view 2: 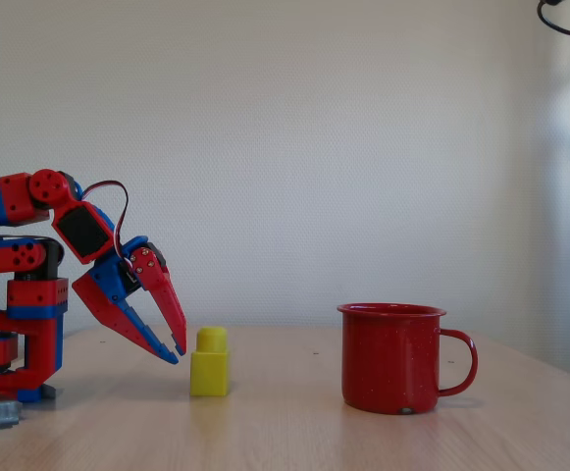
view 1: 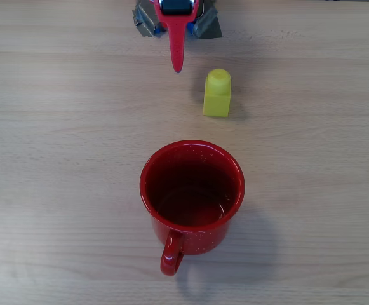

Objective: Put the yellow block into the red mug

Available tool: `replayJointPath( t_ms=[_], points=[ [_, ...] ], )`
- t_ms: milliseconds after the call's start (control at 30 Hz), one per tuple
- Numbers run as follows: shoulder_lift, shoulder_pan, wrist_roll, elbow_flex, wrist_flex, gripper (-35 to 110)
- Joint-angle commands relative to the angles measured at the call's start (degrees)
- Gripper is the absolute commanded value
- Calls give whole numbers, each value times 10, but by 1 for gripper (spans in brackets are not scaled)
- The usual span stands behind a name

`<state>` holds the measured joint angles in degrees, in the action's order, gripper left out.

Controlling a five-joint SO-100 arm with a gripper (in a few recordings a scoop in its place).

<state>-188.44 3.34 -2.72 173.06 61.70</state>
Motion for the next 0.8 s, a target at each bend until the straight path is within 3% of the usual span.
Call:
replayJointPath(
  t_ms=[0, 767],
  points=[
    [-10, 6, -8, -7, 7, 0],
    [-10, 8, -7, -7, 7, 0]
  ],
)
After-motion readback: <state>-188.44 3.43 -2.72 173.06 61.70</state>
